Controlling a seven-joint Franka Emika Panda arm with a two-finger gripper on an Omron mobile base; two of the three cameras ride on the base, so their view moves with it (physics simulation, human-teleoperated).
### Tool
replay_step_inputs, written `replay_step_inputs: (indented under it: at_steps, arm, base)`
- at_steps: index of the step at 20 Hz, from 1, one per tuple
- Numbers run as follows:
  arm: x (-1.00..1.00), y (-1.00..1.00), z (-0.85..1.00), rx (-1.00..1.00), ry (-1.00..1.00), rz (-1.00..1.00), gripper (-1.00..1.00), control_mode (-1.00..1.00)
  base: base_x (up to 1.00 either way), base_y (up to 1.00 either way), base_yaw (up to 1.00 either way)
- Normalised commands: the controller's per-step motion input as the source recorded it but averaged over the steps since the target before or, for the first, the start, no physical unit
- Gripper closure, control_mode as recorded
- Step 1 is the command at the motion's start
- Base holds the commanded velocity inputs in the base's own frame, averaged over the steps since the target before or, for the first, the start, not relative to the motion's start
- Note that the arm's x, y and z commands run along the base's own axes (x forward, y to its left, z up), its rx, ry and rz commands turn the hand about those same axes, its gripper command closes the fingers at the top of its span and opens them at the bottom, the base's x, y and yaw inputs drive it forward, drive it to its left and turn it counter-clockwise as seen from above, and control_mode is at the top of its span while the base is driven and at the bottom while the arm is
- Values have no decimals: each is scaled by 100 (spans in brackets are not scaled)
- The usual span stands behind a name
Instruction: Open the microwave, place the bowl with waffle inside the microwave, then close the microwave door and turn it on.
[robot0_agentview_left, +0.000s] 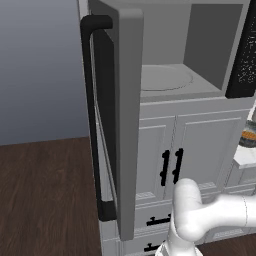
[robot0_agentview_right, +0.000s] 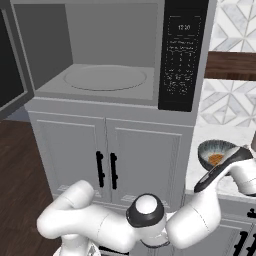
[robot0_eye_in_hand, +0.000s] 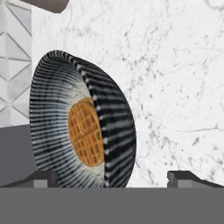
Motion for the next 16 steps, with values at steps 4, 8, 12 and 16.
replay_step_inputs:
  at_steps: [4, 8, 12, 16]
  arm:
    - [25, 8, 0, 0, 12, 2, -100, -100]
    - [21, 0, -2, 0, 11, 1, -100, -100]
    - [14, 0, -3, 0, 8, 0, -100, -100]
    - [9, 0, -11, 0, 9, 0, -100, -100]
  base:
    - [0, 0, 0]
    - [0, 0, 0]
    - [0, 0, 0]
    - [0, 0, 0]
